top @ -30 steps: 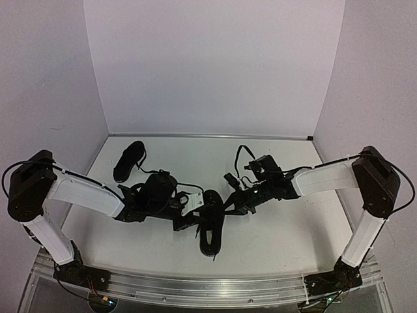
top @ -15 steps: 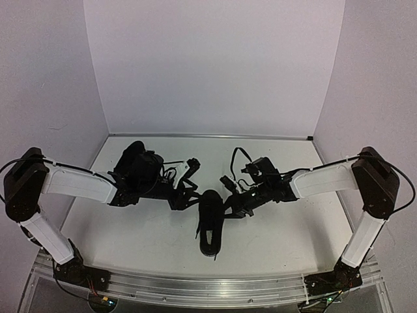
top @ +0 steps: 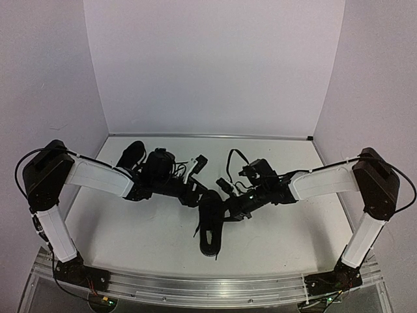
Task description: Tie the shoes
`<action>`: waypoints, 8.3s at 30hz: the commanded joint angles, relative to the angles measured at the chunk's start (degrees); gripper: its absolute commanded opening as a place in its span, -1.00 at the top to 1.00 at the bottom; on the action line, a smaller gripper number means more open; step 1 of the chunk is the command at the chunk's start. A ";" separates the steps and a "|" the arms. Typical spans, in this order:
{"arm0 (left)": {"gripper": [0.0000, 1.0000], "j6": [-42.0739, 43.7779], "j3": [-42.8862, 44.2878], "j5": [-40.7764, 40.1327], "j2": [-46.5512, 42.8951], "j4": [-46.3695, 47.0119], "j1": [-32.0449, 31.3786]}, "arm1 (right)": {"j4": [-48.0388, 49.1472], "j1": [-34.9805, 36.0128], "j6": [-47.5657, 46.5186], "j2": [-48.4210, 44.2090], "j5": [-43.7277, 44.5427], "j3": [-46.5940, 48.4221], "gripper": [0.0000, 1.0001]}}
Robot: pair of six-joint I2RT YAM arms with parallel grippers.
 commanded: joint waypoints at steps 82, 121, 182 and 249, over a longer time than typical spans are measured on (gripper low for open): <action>1.00 -2.78 -9.66 -5.77 -2.13 9.28 0.18 | -10.58 -5.00 -5.31 -9.77 9.63 -9.42 1.00; 1.00 -1.82 -12.03 -8.62 -3.64 7.49 1.09 | -12.18 -7.20 -7.30 -7.93 10.16 -10.53 1.00; 0.13 9.71 -5.20 -5.08 -3.33 -5.12 -7.84 | -9.10 -3.29 -9.15 1.87 4.73 6.03 0.35; 0.79 15.87 -10.94 -5.57 -18.09 -18.06 -12.94 | -8.49 -1.17 -7.17 5.77 7.25 8.21 0.41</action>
